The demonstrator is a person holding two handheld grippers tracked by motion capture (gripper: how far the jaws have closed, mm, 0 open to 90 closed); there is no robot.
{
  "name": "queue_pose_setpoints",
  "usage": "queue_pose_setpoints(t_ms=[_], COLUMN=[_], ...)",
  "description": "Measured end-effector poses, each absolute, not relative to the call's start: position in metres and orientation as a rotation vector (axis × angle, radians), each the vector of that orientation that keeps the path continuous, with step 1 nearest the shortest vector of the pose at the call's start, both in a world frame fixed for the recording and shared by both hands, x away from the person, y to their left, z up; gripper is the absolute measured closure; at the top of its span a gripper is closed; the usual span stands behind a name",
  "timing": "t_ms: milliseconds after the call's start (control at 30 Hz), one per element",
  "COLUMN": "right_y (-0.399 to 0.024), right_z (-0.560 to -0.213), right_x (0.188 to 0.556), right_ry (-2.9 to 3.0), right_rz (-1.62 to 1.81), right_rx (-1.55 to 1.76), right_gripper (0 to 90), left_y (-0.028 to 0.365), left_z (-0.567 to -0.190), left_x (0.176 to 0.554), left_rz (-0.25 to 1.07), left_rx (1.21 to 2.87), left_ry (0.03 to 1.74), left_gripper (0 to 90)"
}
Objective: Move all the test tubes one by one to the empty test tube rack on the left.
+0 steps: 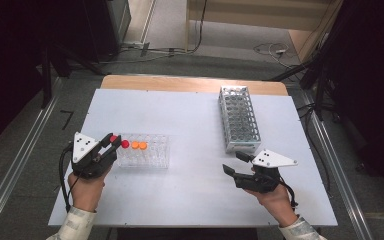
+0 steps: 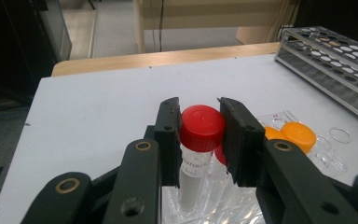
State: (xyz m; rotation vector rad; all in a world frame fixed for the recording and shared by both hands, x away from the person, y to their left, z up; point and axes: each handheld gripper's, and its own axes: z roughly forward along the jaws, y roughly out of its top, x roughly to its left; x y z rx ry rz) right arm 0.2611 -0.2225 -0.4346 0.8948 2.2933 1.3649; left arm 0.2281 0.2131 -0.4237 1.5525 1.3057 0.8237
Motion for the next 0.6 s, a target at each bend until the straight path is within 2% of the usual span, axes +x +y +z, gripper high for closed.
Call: queue_pose_setpoints(t_ms=[600], right_y=[-0.2223], right_z=[-0.4353], right_x=[0.2611], right_ry=[2.295], right_rz=[1.364], right_rx=[0.893], right_gripper=[33.9], left_y=[0.2114], left_z=[-0.4231], left_x=[0.2272], left_rz=[0.809], left_rx=[1.534], left_ry=[1.305], left_gripper=[64.4])
